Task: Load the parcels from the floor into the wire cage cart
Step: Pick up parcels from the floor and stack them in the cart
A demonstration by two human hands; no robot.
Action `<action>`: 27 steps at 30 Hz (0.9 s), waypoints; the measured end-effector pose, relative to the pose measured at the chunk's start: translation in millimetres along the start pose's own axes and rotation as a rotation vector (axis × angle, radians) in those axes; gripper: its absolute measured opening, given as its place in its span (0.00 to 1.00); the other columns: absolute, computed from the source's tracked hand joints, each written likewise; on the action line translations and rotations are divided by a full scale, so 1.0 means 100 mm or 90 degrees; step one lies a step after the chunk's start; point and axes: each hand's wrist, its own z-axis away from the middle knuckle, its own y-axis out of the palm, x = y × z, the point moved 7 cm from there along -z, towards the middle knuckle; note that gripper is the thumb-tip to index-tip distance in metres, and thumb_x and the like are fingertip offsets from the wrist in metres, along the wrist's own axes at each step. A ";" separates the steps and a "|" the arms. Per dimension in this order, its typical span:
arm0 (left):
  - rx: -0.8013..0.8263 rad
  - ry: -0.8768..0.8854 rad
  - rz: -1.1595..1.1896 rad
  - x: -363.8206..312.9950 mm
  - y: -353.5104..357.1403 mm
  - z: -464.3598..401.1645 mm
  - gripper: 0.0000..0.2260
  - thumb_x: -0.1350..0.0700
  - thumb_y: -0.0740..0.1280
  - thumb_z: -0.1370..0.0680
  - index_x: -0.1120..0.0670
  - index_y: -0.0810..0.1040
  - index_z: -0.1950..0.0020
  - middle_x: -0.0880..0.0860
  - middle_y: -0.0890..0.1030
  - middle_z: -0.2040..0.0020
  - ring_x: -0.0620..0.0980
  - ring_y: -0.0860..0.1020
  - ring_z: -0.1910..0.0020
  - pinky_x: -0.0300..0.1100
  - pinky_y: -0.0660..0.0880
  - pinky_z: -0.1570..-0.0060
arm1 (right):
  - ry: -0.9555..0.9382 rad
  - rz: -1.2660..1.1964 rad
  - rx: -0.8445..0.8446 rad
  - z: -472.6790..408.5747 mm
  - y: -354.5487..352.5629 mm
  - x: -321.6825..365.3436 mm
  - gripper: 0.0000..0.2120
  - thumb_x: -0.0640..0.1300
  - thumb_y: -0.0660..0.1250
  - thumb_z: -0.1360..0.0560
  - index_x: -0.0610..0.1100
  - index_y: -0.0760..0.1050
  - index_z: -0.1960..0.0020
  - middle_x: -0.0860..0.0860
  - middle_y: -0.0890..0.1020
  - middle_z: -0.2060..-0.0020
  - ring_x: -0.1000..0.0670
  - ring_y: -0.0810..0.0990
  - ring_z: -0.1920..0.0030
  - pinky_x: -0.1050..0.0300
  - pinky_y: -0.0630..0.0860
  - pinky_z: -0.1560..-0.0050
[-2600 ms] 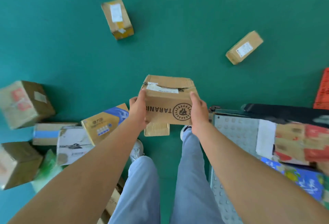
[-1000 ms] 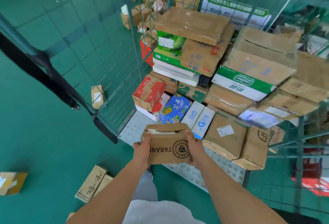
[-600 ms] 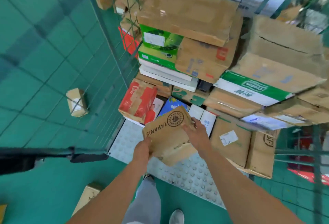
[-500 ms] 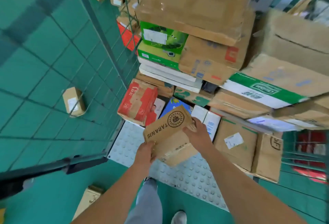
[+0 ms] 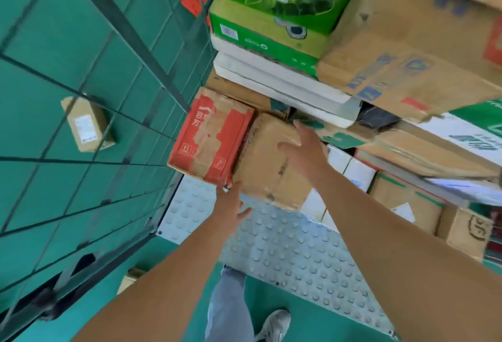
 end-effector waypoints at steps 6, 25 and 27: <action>0.013 0.001 -0.125 0.07 -0.01 -0.35 0.11 0.52 0.64 0.16 0.42 0.72 0.34 0.54 0.74 0.35 0.55 0.77 0.41 0.48 0.80 0.46 | 0.230 -0.146 0.002 0.09 0.35 -0.93 0.44 0.57 0.73 0.38 0.55 0.67 0.23 0.49 0.73 0.31 0.46 0.79 0.42 0.49 0.78 0.45; 0.006 0.054 -0.113 0.19 -0.02 0.49 0.12 0.52 0.63 0.16 0.47 0.74 0.32 0.47 0.77 0.43 0.50 0.77 0.41 0.48 0.77 0.37 | 0.338 -0.253 0.103 1.14 0.55 -1.06 0.10 0.46 0.63 0.17 0.49 0.73 0.36 0.41 0.78 0.38 0.40 0.79 0.37 0.43 0.73 0.29; 0.008 0.070 -0.079 0.33 -0.08 0.91 0.09 0.51 0.64 0.16 0.49 0.76 0.36 0.50 0.78 0.42 0.50 0.77 0.43 0.47 0.78 0.41 | 0.319 -0.245 0.121 1.51 0.47 -0.96 0.09 0.46 0.62 0.17 0.48 0.73 0.37 0.40 0.77 0.33 0.42 0.81 0.39 0.45 0.73 0.30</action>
